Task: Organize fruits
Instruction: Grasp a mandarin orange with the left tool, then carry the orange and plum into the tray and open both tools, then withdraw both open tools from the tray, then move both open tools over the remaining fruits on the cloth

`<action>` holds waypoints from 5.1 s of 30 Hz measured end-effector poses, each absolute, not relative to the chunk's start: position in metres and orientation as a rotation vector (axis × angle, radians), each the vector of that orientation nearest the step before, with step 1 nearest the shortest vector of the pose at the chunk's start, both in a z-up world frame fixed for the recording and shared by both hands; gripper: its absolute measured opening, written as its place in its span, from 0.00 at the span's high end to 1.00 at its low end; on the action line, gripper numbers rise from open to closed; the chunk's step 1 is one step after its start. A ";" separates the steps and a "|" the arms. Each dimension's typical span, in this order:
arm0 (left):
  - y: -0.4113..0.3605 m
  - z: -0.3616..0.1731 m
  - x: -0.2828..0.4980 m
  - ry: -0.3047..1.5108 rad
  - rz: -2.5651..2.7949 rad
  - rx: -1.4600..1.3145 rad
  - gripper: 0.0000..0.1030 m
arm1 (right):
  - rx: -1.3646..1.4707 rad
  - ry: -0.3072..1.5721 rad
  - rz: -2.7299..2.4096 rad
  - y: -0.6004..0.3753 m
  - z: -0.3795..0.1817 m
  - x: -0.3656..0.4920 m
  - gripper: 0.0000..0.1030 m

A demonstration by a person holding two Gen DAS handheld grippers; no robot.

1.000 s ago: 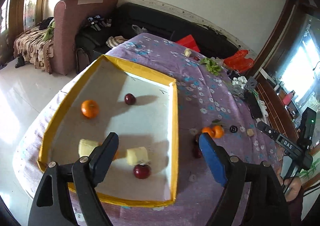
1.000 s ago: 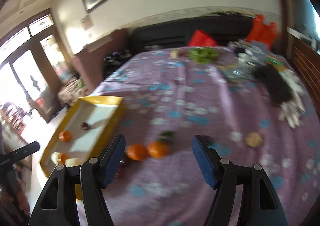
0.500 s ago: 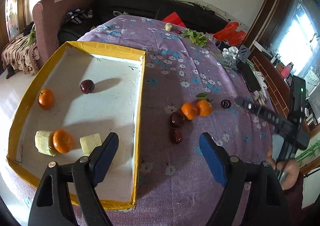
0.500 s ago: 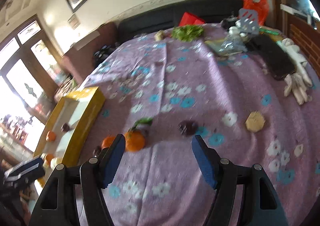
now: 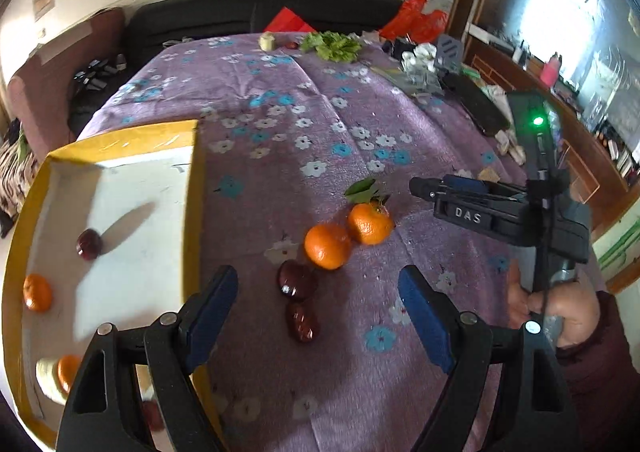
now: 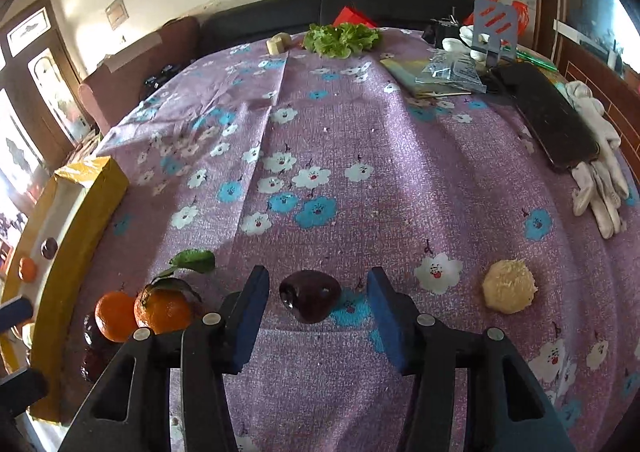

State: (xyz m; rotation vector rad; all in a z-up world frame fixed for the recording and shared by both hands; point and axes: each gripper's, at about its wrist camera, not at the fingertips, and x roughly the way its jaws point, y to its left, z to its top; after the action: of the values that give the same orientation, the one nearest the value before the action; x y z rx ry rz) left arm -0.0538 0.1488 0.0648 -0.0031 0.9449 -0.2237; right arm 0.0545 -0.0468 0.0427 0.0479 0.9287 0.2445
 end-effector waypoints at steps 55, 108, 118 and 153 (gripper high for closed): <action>0.376 0.082 -0.178 0.734 0.264 -0.316 0.67 | -0.060 0.740 0.665 0.121 0.114 -0.055 0.67; 0.366 0.153 -0.229 0.583 0.350 -0.457 0.14 | 0.007 0.745 0.490 0.047 0.170 -0.022 0.38; 0.357 0.124 -0.209 0.667 0.294 -0.499 0.11 | 0.087 0.825 0.629 0.071 0.109 -0.063 0.16; 0.448 0.098 -0.274 0.616 0.407 -0.647 0.11 | -0.095 0.841 0.649 0.161 0.100 -0.085 0.16</action>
State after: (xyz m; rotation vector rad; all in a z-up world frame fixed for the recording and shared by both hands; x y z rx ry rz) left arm -0.2745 0.4476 0.0982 -0.6470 0.6163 0.4068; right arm -0.0848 0.1613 0.0999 -0.0954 0.8407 0.6490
